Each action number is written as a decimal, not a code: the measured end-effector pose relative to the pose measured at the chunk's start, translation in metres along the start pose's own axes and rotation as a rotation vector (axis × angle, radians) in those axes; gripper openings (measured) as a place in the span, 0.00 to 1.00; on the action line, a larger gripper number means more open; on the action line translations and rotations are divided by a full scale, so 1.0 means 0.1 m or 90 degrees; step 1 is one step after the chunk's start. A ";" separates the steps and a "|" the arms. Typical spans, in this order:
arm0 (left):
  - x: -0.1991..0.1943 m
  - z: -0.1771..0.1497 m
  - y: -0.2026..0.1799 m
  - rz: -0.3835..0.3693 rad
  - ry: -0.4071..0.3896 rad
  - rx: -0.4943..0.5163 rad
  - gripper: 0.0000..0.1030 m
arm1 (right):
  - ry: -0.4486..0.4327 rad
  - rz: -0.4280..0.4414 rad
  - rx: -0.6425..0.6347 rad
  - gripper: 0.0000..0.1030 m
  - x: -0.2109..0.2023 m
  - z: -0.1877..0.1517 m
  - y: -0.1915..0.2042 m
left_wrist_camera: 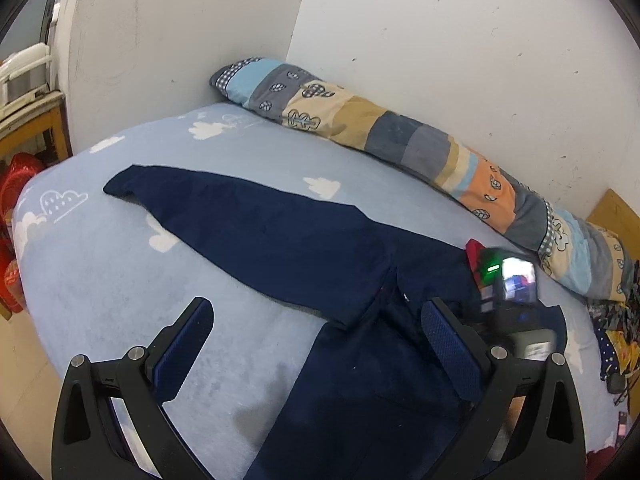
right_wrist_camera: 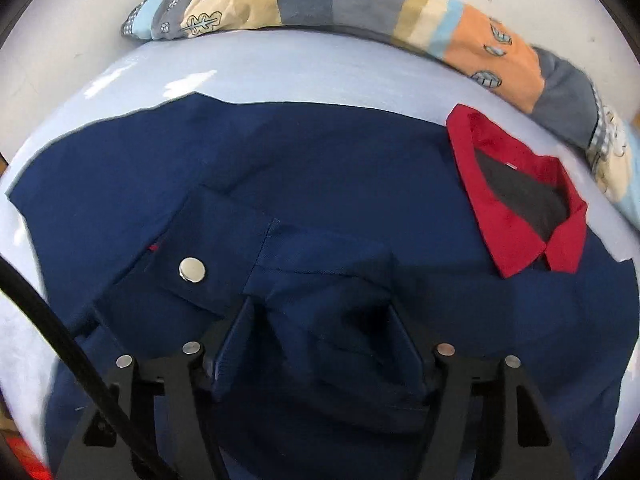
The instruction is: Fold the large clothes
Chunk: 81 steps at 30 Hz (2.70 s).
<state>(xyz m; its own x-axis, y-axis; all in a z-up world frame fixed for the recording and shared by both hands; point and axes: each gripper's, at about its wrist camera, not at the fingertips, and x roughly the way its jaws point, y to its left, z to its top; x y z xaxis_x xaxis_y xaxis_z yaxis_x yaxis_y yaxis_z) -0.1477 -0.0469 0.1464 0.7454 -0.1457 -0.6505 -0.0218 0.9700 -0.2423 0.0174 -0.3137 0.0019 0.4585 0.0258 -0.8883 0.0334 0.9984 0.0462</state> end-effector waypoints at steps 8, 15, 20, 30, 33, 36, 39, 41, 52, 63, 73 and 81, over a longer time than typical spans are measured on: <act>-0.05 -0.04 -0.15 -0.015 -0.011 0.021 1.00 | -0.064 -0.043 0.084 0.83 -0.77 -0.36 -1.02; -0.04 -0.10 -0.34 -0.012 -0.022 0.067 1.00 | -0.010 -0.004 0.091 0.81 -0.81 -0.91 -1.30; 0.00 0.03 -0.10 0.001 -0.002 0.037 1.00 | -0.101 -0.021 0.085 0.90 -1.43 -0.96 -1.30; 0.18 0.40 1.12 0.031 0.051 -0.188 1.00 | -0.062 0.002 0.091 0.77 -1.32 -1.11 -1.10; 0.26 0.46 1.17 0.054 0.057 -0.180 1.00 | -0.174 -0.002 0.061 0.89 -1.71 -0.99 -1.00; 0.31 0.52 1.17 0.063 0.056 -0.171 1.00 | -0.172 0.014 0.057 0.89 -1.53 -0.96 -0.94; 0.35 0.57 1.26 0.085 0.059 -0.169 1.00 | -0.056 -0.019 0.018 0.82 -0.99 -0.98 -0.77; 0.41 0.61 1.39 0.093 0.068 -0.184 1.00 | 0.026 -0.043 -0.018 0.82 -0.72 -1.03 -0.66; 1.07 1.03 2.90 -0.036 0.123 -0.390 0.81 | -0.143 0.038 -0.037 0.81 -1.75 -0.96 -0.36; 2.00 0.96 3.37 -0.147 0.107 -0.550 0.72 | -0.155 0.067 -0.011 0.81 -1.62 -0.97 -0.43; 2.50 1.08 3.41 -0.158 0.025 -0.563 0.01 | -0.185 0.071 -0.040 0.81 -1.67 -1.00 -0.35; 1.87 1.56 2.41 -0.127 -0.039 -0.279 0.01 | -0.165 0.031 0.033 0.81 -1.54 -0.95 -0.68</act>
<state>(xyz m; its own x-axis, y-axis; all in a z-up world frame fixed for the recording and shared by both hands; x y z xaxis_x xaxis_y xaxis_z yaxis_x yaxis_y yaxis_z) 0.0901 0.1905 0.0789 0.8013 -0.2959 -0.5199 -0.1433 0.7488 -0.6472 -0.1399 -0.3807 0.0922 0.6726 0.0525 -0.7382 0.0490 0.9921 0.1152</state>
